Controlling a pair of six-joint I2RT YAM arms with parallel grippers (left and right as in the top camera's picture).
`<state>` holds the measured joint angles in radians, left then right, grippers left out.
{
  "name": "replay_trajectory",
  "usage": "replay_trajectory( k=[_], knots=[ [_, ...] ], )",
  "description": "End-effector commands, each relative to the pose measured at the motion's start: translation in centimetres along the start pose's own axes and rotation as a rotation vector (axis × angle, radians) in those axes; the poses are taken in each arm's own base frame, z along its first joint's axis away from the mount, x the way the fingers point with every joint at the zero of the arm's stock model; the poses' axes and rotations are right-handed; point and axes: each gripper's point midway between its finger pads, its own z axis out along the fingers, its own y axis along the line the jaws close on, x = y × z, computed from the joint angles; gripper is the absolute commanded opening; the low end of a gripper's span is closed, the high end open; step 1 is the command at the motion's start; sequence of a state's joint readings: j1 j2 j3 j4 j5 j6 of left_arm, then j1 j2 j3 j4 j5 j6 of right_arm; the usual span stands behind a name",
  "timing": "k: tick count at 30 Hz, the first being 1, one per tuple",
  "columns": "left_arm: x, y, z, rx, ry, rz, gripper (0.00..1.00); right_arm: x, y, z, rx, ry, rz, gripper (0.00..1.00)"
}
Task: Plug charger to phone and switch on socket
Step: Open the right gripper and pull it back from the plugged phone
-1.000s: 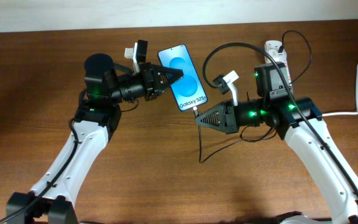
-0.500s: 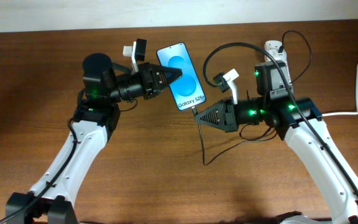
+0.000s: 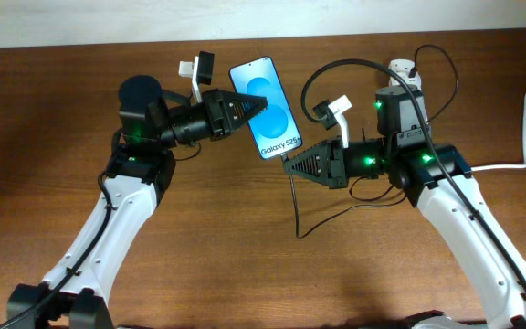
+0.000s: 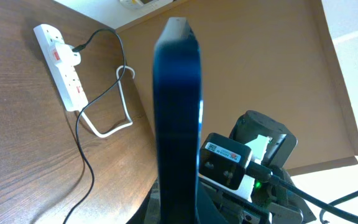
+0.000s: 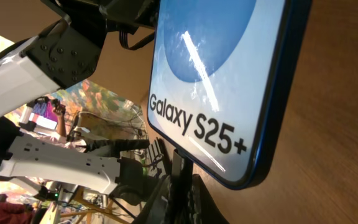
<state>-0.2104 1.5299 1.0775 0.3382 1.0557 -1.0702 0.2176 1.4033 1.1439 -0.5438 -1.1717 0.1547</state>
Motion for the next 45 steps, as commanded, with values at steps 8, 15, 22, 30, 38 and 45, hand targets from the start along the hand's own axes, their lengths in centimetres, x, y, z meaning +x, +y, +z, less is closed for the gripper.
replay_trajectory(
  k=[8, 15, 22, 30, 38, 45],
  knots=[
    [7.0, -3.2, 0.2, 0.176, 0.358, -0.016, 0.0, -3.3, 1.6, -0.6, -0.01, -0.086, -0.13, 0.05],
    [7.9, -3.6, -0.3, 0.202, 0.413, -0.027, 0.0, -4.4, 1.2, -0.4, -0.018, -0.113, -0.11, 0.05],
    [8.7, -3.9, -0.1, 0.222, 0.446, -0.017, 0.0, -6.1, 1.1, -0.2, -0.042, -0.152, -0.102, 0.05],
    [10.7, -3.5, 0.2, 0.235, 0.499, -0.045, 0.0, -7.8, 1.8, -0.1, -0.103, -0.185, -0.125, 0.04],
    [10.4, -2.3, 0.3, 0.199, 0.461, -0.077, 0.0, -6.8, 1.4, 0.1, -0.107, -0.15, -0.056, 0.04],
    [9.3, -1.6, 0.6, 0.161, 0.4, -0.088, 0.0, -5.9, 0.8, 0.3, -0.097, -0.124, 0.018, 0.14]
  ],
)
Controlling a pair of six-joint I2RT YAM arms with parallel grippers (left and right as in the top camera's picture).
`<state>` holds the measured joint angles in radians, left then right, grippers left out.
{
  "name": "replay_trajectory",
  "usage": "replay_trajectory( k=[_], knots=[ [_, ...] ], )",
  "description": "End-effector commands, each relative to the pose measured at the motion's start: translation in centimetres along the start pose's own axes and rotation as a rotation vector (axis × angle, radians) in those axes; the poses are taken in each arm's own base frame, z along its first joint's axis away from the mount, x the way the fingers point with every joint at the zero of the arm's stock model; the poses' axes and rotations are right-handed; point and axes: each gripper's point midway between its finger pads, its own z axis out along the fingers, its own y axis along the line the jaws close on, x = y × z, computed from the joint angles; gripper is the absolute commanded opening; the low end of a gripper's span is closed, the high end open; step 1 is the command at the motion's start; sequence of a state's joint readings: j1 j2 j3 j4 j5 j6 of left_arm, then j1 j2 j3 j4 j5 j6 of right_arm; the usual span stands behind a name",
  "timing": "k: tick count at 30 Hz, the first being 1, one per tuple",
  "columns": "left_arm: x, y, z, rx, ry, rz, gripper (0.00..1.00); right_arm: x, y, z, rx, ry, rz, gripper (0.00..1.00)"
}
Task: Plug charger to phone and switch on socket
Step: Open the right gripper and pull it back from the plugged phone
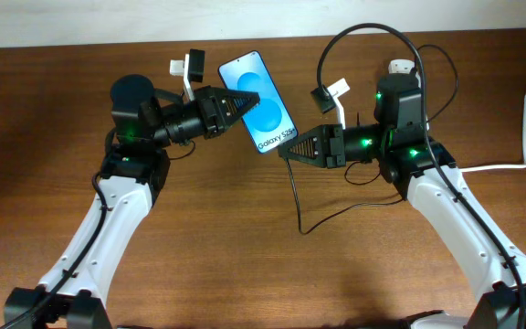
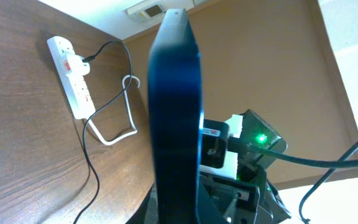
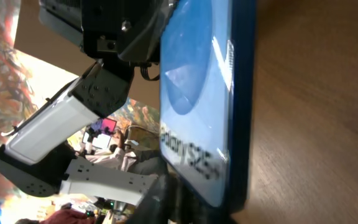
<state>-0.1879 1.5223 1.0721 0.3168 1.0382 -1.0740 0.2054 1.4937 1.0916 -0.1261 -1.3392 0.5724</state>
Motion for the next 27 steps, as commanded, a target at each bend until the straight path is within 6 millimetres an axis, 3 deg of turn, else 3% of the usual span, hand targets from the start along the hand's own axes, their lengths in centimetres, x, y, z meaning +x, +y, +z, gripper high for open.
replay_trajectory(
  k=[1, 9, 12, 16, 23, 27],
  knots=[
    [9.8, -2.0, 1.1, 0.174, 0.423, -0.065, 0.0, -3.2, 1.5, -0.1, 0.074, -0.084, -0.144, 0.14],
    [7.9, -1.1, 0.2, 0.141, 0.356, -0.094, 0.0, -3.1, 1.4, -0.1, 0.075, -0.081, -0.133, 0.29],
    [6.5, -2.2, -0.2, 0.165, 0.323, -0.078, 0.0, -2.9, 1.2, -0.1, 0.078, -0.077, -0.117, 0.35],
    [5.1, -4.7, -0.8, 0.224, 0.283, 0.001, 0.0, -2.1, 0.7, -0.1, 0.091, -0.057, -0.086, 0.36],
    [4.6, -4.5, -1.1, 0.218, 0.268, 0.002, 0.0, -1.4, 1.6, 0.0, 0.031, -0.02, -0.079, 0.36],
    [3.3, -3.9, -2.1, 0.207, 0.223, 0.046, 0.0, -1.4, 2.1, -0.9, -0.004, -0.013, -0.079, 0.36]
  ],
)
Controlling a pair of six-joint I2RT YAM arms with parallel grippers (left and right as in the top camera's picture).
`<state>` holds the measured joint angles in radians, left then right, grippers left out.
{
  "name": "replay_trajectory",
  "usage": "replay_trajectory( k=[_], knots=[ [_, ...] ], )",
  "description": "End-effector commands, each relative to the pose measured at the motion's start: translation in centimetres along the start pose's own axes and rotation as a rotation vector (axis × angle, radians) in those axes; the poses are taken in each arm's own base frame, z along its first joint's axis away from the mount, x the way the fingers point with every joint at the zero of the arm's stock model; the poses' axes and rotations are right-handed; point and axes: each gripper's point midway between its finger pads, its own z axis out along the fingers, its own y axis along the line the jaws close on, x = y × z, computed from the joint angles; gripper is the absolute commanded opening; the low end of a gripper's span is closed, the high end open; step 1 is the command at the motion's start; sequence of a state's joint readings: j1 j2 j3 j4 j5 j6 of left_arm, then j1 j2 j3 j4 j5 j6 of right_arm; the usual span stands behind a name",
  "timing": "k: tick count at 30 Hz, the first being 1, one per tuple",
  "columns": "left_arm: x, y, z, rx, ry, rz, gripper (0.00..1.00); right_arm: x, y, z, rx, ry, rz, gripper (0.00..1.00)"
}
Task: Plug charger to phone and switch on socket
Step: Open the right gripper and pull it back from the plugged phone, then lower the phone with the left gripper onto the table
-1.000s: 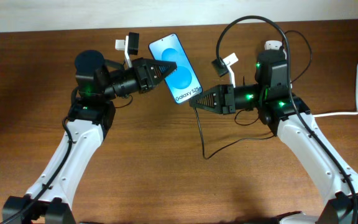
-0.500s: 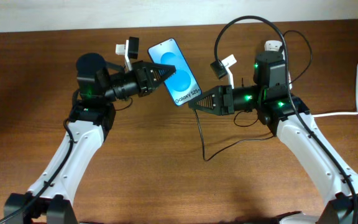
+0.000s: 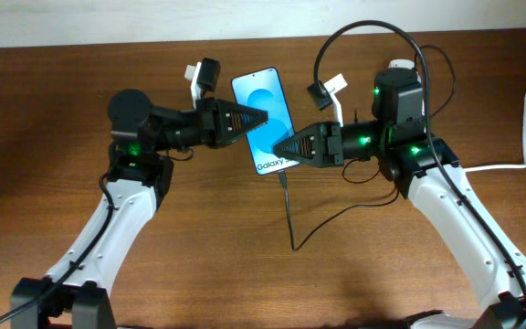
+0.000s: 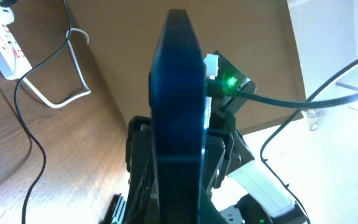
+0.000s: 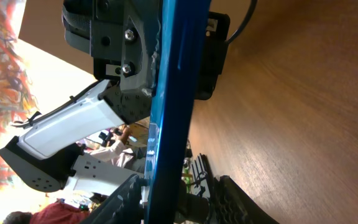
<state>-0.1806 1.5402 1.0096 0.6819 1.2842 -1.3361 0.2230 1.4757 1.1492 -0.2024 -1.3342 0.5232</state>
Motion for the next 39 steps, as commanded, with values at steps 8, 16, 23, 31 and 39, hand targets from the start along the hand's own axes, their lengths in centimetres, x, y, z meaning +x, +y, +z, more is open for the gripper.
replay_trajectory(
  k=[8, 16, 23, 31, 39],
  knots=[
    [-1.2, 2.8, -3.3, -0.092, -0.062, 0.06, 0.0, -0.6, -0.6, -2.1, 0.025, -0.035, -0.007, 0.43],
    [-1.1, 2.7, -4.4, -0.092, -0.035, 0.364, 0.0, 1.5, -9.4, -4.4, 0.517, -0.069, 0.105, 0.57],
    [-1.5, 1.2, -4.4, -0.058, -0.042, 0.311, 0.0, 1.4, -11.2, -5.6, 0.644, -0.094, 0.12, 0.61],
    [-2.2, -2.3, -5.6, 0.013, -0.06, -0.208, 0.0, 2.2, -11.0, -5.6, 0.641, -0.083, 0.195, 0.61],
    [-1.3, -0.6, -5.6, -0.015, -0.014, -0.283, 0.0, 1.2, -8.5, -8.4, 0.683, -0.095, 0.281, 0.61]
  ],
)
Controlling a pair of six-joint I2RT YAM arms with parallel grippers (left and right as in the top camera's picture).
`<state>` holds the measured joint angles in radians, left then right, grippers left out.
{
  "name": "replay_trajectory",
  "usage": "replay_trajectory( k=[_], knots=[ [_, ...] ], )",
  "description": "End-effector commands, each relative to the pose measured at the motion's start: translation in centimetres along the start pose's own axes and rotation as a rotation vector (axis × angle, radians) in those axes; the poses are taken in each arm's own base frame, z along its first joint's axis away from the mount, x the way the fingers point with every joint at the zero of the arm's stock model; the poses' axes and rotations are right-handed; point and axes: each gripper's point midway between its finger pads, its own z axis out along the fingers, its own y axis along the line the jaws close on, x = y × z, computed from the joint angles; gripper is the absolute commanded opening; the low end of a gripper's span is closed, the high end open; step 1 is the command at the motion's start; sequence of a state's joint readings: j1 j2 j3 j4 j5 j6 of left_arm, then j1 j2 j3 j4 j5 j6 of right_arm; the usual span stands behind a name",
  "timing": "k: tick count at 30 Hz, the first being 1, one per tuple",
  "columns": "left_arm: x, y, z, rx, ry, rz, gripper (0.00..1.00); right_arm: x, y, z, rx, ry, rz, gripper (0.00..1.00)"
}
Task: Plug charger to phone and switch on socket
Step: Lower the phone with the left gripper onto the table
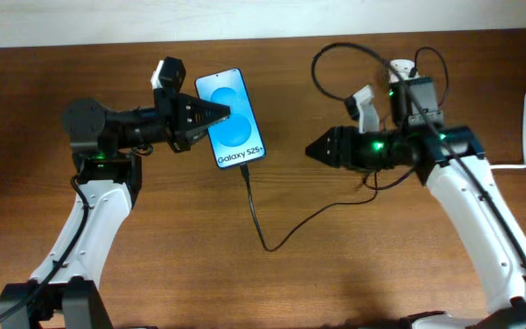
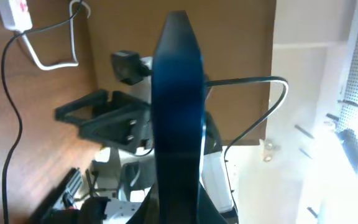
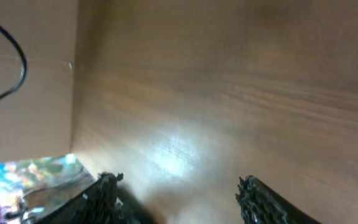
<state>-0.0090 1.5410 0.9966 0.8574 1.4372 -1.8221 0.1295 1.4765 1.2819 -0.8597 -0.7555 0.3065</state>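
Observation:
The blue Galaxy phone [image 1: 231, 119] is held off the table at the upper left, with my left gripper [image 1: 210, 114] shut on its side. In the left wrist view the phone [image 2: 178, 106] stands edge-on in my left gripper [image 2: 178, 208]. The black charger cable [image 1: 261, 228] hangs from the phone's lower end and runs right across the table. To the right of the phone and apart from it, my right gripper [image 1: 313, 148] is open; my right gripper [image 3: 179, 196] has only bare wood between its fingers [image 3: 104, 193]. The white socket strip [image 1: 400, 67] lies behind the right arm, mostly hidden.
A white mains lead runs off the table's right edge. The socket strip [image 2: 14, 11] and the black cable [image 2: 8, 149] show at the left of the left wrist view. Cable loops [image 1: 336, 55] arch over the back of the table.
My right gripper was at the phone's lower end with the plug; now it is open and well to the right. The phone has moved left, with the cable hanging from it.
My left gripper held the phone tilted while my right gripper held the charger plug just below it. Both then stood higher, the plug close to the phone's lower edge. Then the plug met the phone's end. Now the cable stays in the phone and my right gripper is away.

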Motion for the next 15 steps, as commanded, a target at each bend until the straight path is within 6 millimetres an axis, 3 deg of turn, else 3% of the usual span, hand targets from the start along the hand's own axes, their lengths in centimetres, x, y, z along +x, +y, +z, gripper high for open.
replay_trajectory(
  k=[1, 6, 10, 15],
  knots=[
    [-0.2, 1.0, -0.1, -0.024, -0.008, 0.038, 0.0, -1.0, -0.6, -2.1, 0.029, -0.032, 0.029, 0.61],
    [-0.2, 7.6, 0.2, -0.162, -0.068, 0.045, 0.0, 0.0, -1.6, -2.7, 0.049, 0.002, 0.0, 0.61],
    [-0.5, 8.9, 1.3, -0.206, -0.068, 0.207, 0.0, -0.1, -2.8, -2.8, 0.123, -0.004, -0.029, 0.61],
    [-0.7, 13.1, 2.4, -0.205, 0.008, 0.226, 0.0, 0.7, -4.5, -3.1, 0.214, 0.027, -0.049, 0.61]
  ],
)
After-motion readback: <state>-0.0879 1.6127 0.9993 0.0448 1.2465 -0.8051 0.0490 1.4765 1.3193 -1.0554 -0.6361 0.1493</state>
